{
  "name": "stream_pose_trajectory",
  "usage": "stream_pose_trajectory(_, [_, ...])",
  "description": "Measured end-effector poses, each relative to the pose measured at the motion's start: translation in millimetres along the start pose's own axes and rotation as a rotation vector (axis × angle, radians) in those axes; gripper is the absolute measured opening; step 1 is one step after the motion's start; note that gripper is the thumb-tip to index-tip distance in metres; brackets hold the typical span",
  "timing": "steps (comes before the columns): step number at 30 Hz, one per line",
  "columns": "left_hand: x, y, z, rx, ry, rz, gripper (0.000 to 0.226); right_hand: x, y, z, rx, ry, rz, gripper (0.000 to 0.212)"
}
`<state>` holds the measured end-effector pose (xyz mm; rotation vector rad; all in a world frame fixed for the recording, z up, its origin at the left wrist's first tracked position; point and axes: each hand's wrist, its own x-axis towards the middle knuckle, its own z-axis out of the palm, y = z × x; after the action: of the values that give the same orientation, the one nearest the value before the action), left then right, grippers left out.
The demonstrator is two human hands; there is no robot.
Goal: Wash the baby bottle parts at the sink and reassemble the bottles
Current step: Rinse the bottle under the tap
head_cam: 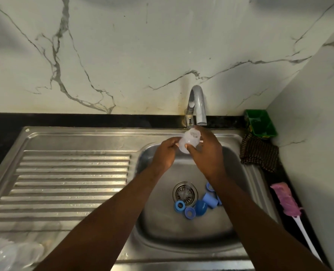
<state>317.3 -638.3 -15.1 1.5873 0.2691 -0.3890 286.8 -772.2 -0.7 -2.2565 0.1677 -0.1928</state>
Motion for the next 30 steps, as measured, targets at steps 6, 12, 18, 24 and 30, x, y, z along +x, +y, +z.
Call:
stream_pose_trajectory(6, [4, 0, 3, -0.034, 0.044, -0.054, 0.034, -2, 2, -3, -0.063, -0.024, -0.018, 0.058])
stream_pose_trajectory(12, [5, -5, -5, 0.111, 0.016, 0.071, 0.030, 6, -5, -8, -0.126, -0.196, -0.010, 0.061])
stream_pose_trajectory(18, [-7, -2, -9, 0.132, -0.099, 0.133, 0.027, 6, -6, -7, 0.070, -0.249, 0.135, 0.057])
stream_pose_trajectory(24, [-26, -22, -11, 0.114, -0.141, -0.019, 0.027, -8, 8, -7, 0.437, -0.430, 0.572, 0.036])
stream_pose_trajectory(30, [-42, -38, -14, -0.018, -0.138, -0.219, 0.030, -23, 18, 7, 0.425, -0.423, 0.720, 0.044])
